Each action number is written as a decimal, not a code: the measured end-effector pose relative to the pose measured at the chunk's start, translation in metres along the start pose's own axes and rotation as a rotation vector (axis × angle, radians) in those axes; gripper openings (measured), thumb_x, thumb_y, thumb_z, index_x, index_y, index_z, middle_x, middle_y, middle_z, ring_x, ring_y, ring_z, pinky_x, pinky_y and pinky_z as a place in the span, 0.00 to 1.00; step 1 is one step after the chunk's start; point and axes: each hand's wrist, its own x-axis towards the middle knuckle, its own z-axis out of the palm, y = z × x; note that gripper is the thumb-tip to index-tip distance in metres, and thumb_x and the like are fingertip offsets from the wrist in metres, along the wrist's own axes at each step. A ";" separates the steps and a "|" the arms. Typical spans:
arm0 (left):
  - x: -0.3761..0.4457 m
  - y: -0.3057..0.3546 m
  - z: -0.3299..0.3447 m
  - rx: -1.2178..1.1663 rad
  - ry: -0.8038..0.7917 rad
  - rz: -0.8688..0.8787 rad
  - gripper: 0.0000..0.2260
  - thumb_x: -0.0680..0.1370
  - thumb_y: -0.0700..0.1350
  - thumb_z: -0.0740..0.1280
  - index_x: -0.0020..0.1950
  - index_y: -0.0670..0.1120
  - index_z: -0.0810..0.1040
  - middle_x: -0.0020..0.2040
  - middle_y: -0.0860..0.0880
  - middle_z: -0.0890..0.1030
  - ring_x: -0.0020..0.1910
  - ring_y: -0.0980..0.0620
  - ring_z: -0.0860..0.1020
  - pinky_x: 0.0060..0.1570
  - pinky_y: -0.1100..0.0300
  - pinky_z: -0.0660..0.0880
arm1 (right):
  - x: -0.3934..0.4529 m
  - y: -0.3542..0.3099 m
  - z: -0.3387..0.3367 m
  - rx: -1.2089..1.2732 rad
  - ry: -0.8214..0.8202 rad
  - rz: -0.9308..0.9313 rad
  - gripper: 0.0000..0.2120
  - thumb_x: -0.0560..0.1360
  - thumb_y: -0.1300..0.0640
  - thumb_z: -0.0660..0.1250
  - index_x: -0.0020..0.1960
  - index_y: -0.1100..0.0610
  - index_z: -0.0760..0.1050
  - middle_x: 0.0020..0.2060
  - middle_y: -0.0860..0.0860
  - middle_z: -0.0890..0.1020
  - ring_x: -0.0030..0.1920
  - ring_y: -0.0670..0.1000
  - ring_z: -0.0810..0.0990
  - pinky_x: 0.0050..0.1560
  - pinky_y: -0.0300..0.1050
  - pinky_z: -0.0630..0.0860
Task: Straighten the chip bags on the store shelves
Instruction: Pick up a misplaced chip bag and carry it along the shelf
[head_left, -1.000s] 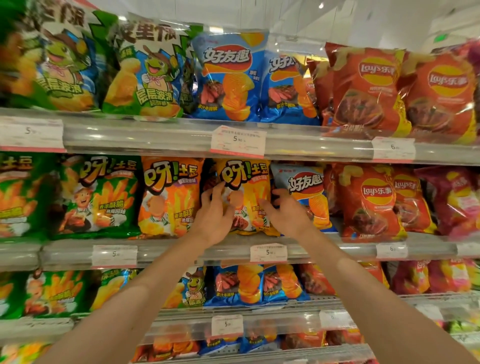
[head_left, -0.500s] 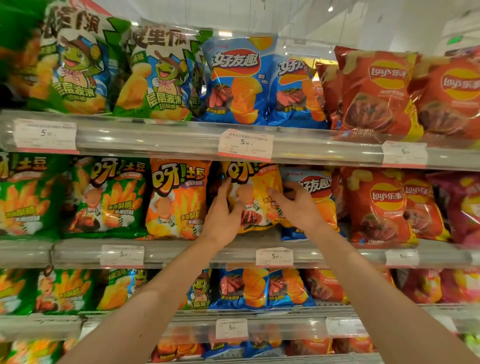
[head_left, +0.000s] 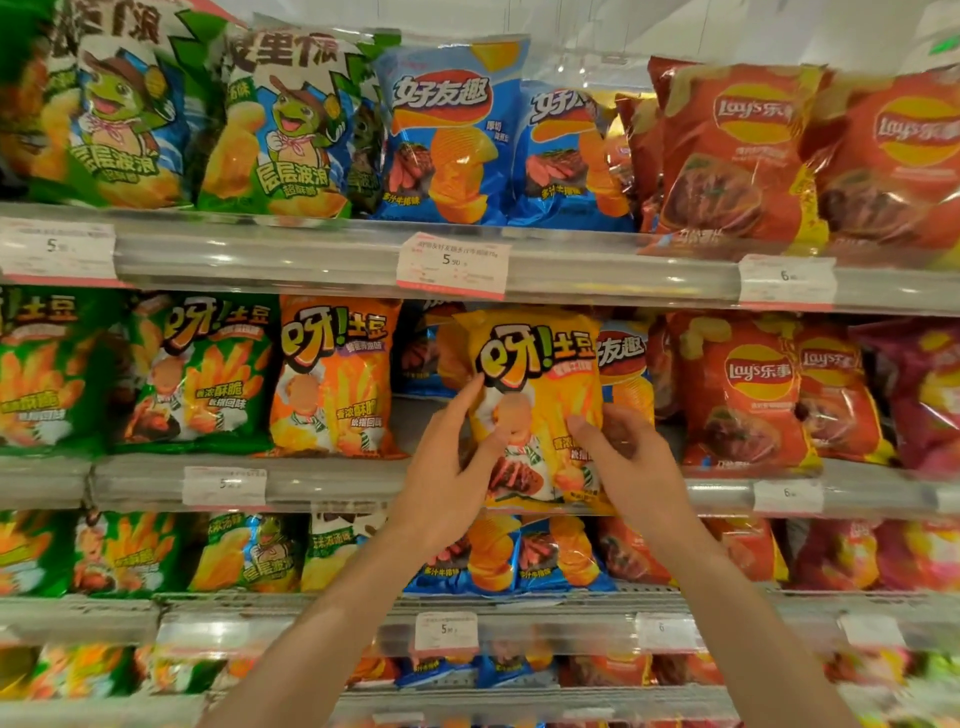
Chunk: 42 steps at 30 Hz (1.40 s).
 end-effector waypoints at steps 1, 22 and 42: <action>-0.006 0.001 0.000 0.018 0.001 -0.008 0.26 0.80 0.58 0.62 0.76 0.68 0.56 0.63 0.73 0.65 0.64 0.61 0.72 0.66 0.50 0.72 | -0.004 0.006 -0.001 0.007 -0.006 0.007 0.18 0.75 0.42 0.71 0.62 0.48 0.77 0.47 0.43 0.85 0.46 0.39 0.83 0.48 0.39 0.79; -0.127 -0.034 -0.151 0.073 0.127 -0.020 0.25 0.81 0.60 0.62 0.75 0.70 0.57 0.65 0.74 0.64 0.64 0.75 0.64 0.58 0.71 0.66 | -0.116 -0.031 0.139 -0.006 -0.101 0.007 0.18 0.72 0.37 0.70 0.60 0.41 0.76 0.48 0.40 0.85 0.49 0.40 0.83 0.49 0.43 0.80; -0.248 -0.131 -0.514 0.233 0.461 -0.144 0.24 0.80 0.61 0.62 0.75 0.71 0.57 0.69 0.73 0.63 0.69 0.73 0.61 0.69 0.53 0.70 | -0.201 -0.143 0.514 0.079 -0.573 -0.068 0.34 0.65 0.27 0.70 0.66 0.41 0.72 0.57 0.41 0.82 0.57 0.44 0.82 0.60 0.53 0.79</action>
